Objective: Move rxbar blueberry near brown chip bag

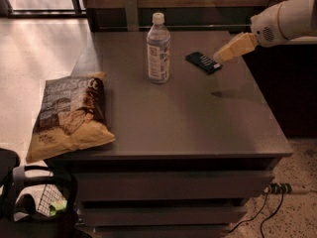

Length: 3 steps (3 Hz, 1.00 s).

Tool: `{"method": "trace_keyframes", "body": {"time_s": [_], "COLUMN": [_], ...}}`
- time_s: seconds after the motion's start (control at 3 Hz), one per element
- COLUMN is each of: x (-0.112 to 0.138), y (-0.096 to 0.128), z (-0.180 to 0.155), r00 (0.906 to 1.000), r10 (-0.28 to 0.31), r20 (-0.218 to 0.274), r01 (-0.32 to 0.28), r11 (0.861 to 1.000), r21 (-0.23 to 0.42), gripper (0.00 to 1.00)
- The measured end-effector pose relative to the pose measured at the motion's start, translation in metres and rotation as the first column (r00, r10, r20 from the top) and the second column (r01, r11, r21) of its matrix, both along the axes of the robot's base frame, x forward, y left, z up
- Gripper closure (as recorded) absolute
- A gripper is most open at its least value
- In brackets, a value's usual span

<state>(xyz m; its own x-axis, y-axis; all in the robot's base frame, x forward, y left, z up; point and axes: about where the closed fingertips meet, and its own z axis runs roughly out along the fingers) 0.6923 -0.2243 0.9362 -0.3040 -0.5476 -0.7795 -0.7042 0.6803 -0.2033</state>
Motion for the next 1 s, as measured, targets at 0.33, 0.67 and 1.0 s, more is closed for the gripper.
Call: {"method": "trace_keyframes", "body": {"time_s": [0.33,0.67,1.0], "x": [0.033,0.054,0.062], "y": [0.005,0.01,0.013], "z": [-0.029,-0.05,-0.063], "r00": [0.9998,0.9996,0.9988], "r10": [-0.014,-0.02,-0.02], "r20": [-0.01,-0.022,-0.045], "r01": [0.015,0.023,0.028], "r11": [0.996,0.987,0.982], "r21": [0.091,0.156,0.187], "gripper": [0.0,0.0,0.0]}}
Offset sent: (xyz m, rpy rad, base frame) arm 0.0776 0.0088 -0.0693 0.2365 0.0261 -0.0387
